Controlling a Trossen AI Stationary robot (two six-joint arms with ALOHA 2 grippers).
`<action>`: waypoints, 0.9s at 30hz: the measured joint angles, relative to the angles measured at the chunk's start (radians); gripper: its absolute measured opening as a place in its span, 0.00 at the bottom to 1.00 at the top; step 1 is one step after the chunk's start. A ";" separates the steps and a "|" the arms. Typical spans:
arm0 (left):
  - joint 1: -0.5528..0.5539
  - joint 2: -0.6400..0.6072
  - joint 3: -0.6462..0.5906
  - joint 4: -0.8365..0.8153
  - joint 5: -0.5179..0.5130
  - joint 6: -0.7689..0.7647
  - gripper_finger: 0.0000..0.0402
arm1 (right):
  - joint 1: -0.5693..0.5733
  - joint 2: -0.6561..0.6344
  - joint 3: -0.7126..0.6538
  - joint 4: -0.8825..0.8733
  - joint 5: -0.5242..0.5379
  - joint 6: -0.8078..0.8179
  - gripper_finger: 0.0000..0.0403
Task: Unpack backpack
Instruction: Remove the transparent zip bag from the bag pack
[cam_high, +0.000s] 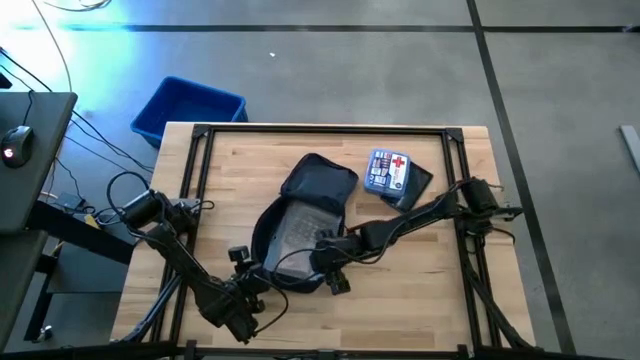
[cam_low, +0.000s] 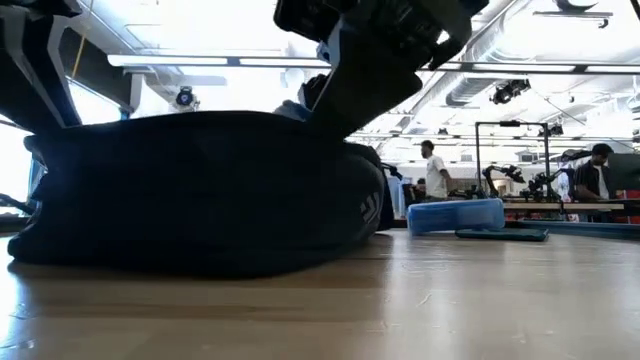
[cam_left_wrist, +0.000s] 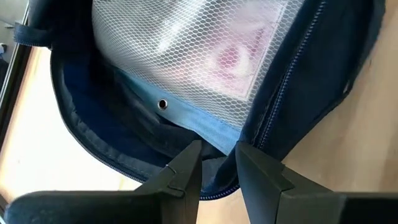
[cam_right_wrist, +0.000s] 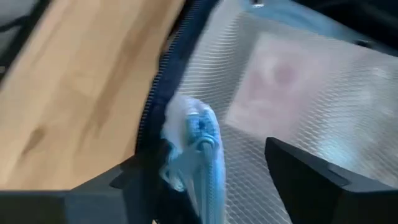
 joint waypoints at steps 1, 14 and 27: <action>-0.002 0.000 0.000 0.000 0.000 0.000 0.19 | 0.001 0.005 0.005 0.001 -0.006 0.003 0.57; -0.013 0.000 0.073 -0.226 0.019 -0.211 0.19 | 0.037 0.008 0.007 0.168 0.267 0.001 0.02; -0.062 0.000 0.090 -0.211 -0.058 -0.263 0.19 | 0.005 -0.146 0.006 0.439 0.726 -0.057 0.00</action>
